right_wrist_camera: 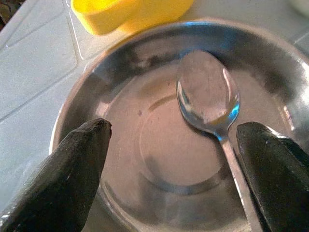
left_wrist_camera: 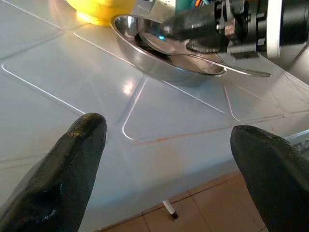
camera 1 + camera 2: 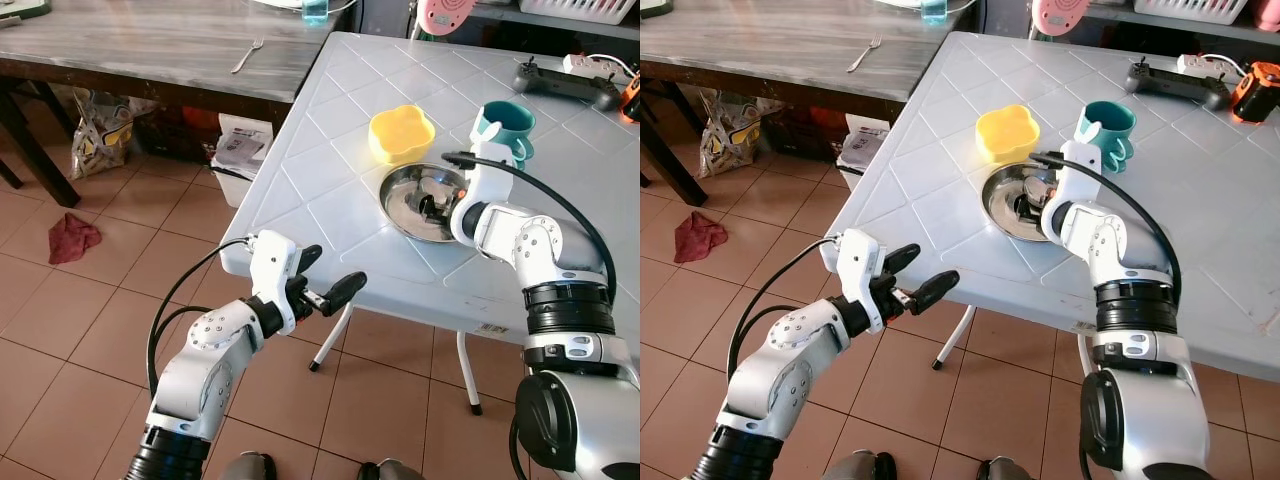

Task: Setting the table

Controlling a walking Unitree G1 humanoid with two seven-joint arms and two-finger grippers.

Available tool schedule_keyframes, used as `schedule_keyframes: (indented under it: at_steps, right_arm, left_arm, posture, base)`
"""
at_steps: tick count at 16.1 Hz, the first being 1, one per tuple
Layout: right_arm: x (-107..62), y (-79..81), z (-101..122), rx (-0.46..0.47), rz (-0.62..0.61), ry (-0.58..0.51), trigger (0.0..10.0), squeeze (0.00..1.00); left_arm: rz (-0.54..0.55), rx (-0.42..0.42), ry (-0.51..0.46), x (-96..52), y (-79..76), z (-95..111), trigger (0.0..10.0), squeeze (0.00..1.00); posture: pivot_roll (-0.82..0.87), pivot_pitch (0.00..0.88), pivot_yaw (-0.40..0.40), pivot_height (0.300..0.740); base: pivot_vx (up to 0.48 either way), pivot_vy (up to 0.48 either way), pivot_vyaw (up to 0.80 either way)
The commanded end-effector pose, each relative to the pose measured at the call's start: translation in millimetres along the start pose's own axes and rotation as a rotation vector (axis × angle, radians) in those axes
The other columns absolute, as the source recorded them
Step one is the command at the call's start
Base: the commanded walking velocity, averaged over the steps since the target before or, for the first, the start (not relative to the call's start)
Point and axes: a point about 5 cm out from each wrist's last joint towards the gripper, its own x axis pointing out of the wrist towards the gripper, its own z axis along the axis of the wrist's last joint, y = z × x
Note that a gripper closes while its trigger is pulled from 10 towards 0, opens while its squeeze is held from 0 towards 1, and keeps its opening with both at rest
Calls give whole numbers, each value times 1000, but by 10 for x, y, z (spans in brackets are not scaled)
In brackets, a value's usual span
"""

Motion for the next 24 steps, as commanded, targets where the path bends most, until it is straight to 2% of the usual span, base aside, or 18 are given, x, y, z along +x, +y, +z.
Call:
schedule_keyframes:
  at_steps: [1,5,6,7,10,11,12,13,14,15,16,17,22,24]
  right_arm:
    - [-40,8,31,-10,3,-15,10000,1000]
    - [-109,-42,-10,-32,-32,-13,10000,1000]
    - [-103,-66,-60,-30,-39,3,10000,953]
    - [-94,-90,-112,-23,-45,20,10000,718]
    - [-69,-140,-221,-12,-68,56,10000,686]
    - [-60,-137,-227,-19,-64,58,10000,647]
    - [-37,-140,-257,-17,-63,67,10000,514]
    - [0,-136,-298,-9,-55,84,10000,443]
    - [27,-131,-306,-2,-51,88,3922,439]
    - [38,-129,-298,1,-50,86,1059,439]
    - [43,-126,-293,1,-49,84,0,435]
    - [52,-119,-289,15,-40,84,0,435]
    - [67,-125,-261,26,-8,90,0,294]
    - [67,-127,-273,35,-6,95,0,275]
  left_arm:
    - [-19,-1,8,-11,-44,-8,10000,0]
    - [-48,-10,1,10,-79,23,10000,0]
    - [-51,-5,-4,21,-80,36,10000,0]
    - [-51,-5,-7,30,-81,41,10000,0]
    - [-48,-7,-8,39,-81,43,10000,0]
    - [-46,-8,-8,38,-82,40,10000,0]
    - [-45,-9,-5,34,-87,32,10000,0]
    - [-45,-11,-2,34,-94,20,10000,0]
    - [-47,-11,2,37,-100,14,10000,0]
    - [-47,-9,5,37,-101,10,10000,0]
    - [-47,-8,6,36,-99,9,10000,0]
    - [-43,-7,7,33,-93,8,10000,0]
    - [-33,-2,20,10,-81,-14,10000,0]
    - [-35,-1,24,9,-82,-19,10000,0]
  posture:
    - [29,179,-38,714]
    - [24,179,-37,714]
    - [23,178,-36,714]
    - [22,177,-36,714]
    - [23,176,-35,714]
    - [23,177,-36,714]
    - [23,176,-37,714]
    - [25,176,-37,714]
    - [26,176,-38,714]
    - [26,176,-39,714]
    - [27,176,-38,714]
    - [27,176,-38,714]
    - [32,180,-40,714]
    - [31,181,-38,714]
  base:
    - [0,0,0]
    - [0,0,0]
    - [0,0,0]
    - [0,0,0]
    - [0,0,0]
    - [0,0,0]
    - [0,0,0]
    - [0,0,0]
    - [0,0,0]
    - [0,0,0]
    - [0,0,0]
    - [0,0,0]
    - [0,0,0]
    - [0,0,0]
